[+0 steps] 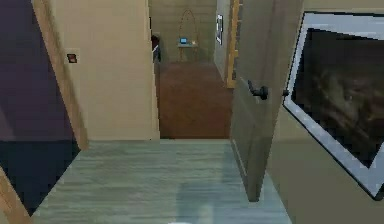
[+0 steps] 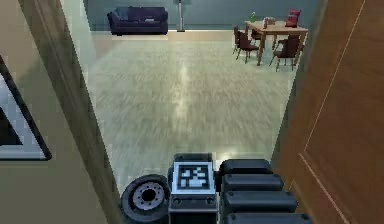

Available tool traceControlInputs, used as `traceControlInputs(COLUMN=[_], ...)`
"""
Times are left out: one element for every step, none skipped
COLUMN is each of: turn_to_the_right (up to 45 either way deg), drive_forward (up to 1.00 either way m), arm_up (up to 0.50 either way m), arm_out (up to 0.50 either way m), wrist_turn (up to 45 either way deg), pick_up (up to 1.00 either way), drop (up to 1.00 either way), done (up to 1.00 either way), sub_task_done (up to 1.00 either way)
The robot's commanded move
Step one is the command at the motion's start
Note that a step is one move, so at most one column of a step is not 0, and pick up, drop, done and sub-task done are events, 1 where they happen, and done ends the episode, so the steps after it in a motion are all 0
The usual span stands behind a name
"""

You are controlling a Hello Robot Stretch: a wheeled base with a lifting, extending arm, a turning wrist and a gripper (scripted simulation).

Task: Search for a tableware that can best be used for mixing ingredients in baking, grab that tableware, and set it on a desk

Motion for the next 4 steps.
traceControlInputs(turn_to_the_right=[0.0,3.0,0.0,6.0], drive_forward=[1.0,0.0,1.0,0.0], arm_up=[0.0,0.0,0.0,0.0], arm_out=[0.0,0.0,0.0,0.0], wrist_turn=[0.0,0.0,0.0,0.0], pick_up=[0.0,0.0,0.0,0.0], drop=[0.0,0.0,0.0,0.0], done=[0.0,0.0,0.0,0.0], sub_task_done=[0.0,0.0,0.0,0.0])
